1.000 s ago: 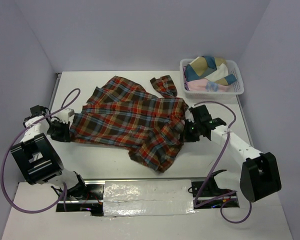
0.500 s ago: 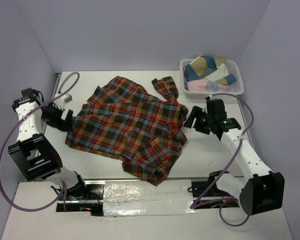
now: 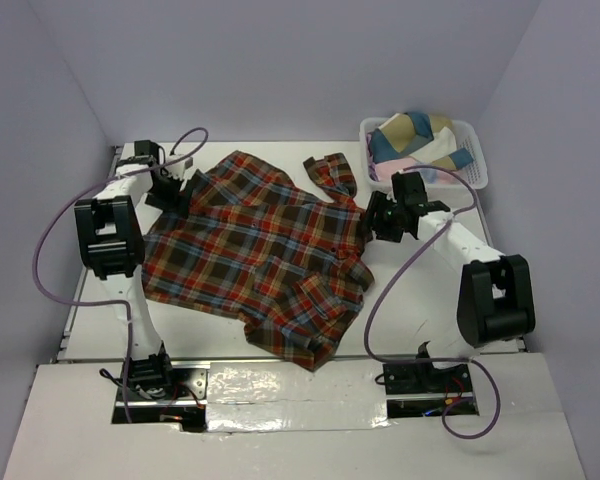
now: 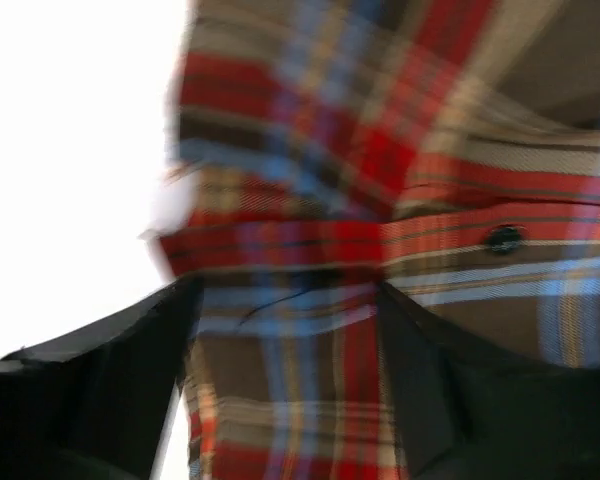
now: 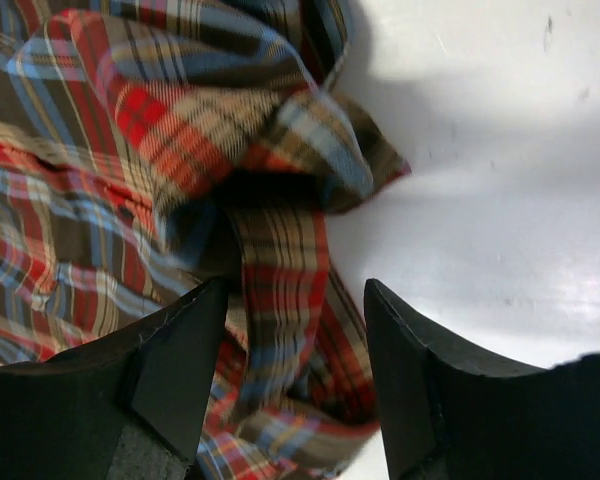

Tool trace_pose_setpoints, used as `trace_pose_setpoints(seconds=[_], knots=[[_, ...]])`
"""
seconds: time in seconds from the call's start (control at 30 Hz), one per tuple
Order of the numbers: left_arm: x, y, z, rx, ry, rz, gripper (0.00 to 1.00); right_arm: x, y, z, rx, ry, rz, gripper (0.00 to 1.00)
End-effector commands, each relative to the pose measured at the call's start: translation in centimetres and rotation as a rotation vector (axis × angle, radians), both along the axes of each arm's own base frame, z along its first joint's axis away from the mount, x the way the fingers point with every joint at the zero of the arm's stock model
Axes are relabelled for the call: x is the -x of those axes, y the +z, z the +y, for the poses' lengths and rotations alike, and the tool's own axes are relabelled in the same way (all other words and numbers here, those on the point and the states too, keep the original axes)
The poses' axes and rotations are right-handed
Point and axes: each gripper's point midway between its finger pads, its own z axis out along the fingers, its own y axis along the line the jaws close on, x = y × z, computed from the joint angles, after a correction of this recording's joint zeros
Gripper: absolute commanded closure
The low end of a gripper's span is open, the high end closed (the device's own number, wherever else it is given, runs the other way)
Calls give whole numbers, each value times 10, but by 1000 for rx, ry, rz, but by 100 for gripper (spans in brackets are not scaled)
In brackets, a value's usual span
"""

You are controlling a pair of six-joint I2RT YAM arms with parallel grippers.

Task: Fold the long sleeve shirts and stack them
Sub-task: Flatten the shirt out

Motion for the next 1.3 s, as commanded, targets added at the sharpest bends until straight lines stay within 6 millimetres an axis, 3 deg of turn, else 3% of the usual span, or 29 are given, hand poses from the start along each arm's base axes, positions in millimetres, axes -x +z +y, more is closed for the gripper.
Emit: trace_pose_setpoints(seconds=[0.0, 0.07, 0.1, 0.13, 0.17, 0.2, 0.27, 0.3, 0.33, 0.47, 0.5, 0.53, 0.57, 0.63, 0.73, 0.77, 0.83, 0.87, 0.93, 1.03, 1.07, 1.13, 1.17, 1.2, 1.27], knots=[[11, -18, 25, -49, 135, 61, 22, -29, 9, 14, -7, 39, -57, 35], [32, -32, 21, -51, 112, 89, 41, -32, 3, 23, 0, 67, -45, 36], [54, -37, 20, -53, 108, 117, 60, -32, -8, 29, 15, 91, -21, 39], [61, -39, 21, -59, 100, 121, 72, -36, -10, 33, 22, 101, -18, 42], [70, -41, 23, -67, 95, 128, 85, -38, -13, 37, 28, 112, -12, 46], [92, -44, 26, -65, 103, 160, 100, -41, -21, 44, 38, 136, 7, 56], [127, -46, 35, -50, 127, 202, 100, -42, -28, 54, 50, 177, 28, 65], [139, -47, 37, -39, 135, 220, 100, -41, -41, 59, 63, 204, 61, 67], [151, -47, 41, -38, 138, 233, 100, -46, -35, 72, 82, 258, 36, 68], [221, -43, 65, -53, 190, 369, 99, -43, -42, 97, 188, 386, 51, 70], [229, -40, 65, -48, 175, 392, 95, -44, -41, 100, 198, 401, 44, 70], [235, -36, 66, -54, 137, 407, 76, -45, -38, 106, 193, 416, 34, 69], [240, -25, 66, -51, 119, 421, 65, -45, -35, 109, 183, 427, 24, 68], [230, -8, 66, -43, 82, 387, 47, -47, -28, 111, 176, 443, 0, 65], [179, 45, 62, 41, 85, 214, 23, -53, -6, 108, 213, 481, -65, 52], [143, 77, 58, 99, 67, 84, 22, -53, 4, 104, 229, 487, -82, 47], [113, 108, 51, 177, 81, -23, 19, -61, 27, 102, 242, 509, -141, 42], [87, 131, 48, 227, 71, -116, 19, -61, 43, 101, 225, 511, -170, 38], [54, 146, 50, 267, 138, -205, 18, -73, 68, 92, 193, 459, -210, 35], [15, 127, 59, 184, 264, -196, 19, -89, 93, 82, 132, 364, -211, 34], [4, 109, 65, 153, 288, -158, 19, -92, 95, 81, 122, 347, -201, 34], [-6, 91, 65, 117, 307, -113, 18, -111, 94, 80, 122, 276, -181, 32], [-15, 78, 61, 114, 305, -97, 18, -119, 103, 80, 127, 243, -182, 32], [-19, 73, 60, 108, 310, -97, 18, -128, 84, 78, 145, 214, -135, 32], [-33, 60, 58, 88, 316, -115, 14, -144, 78, 75, 164, 141, -125, 30]])
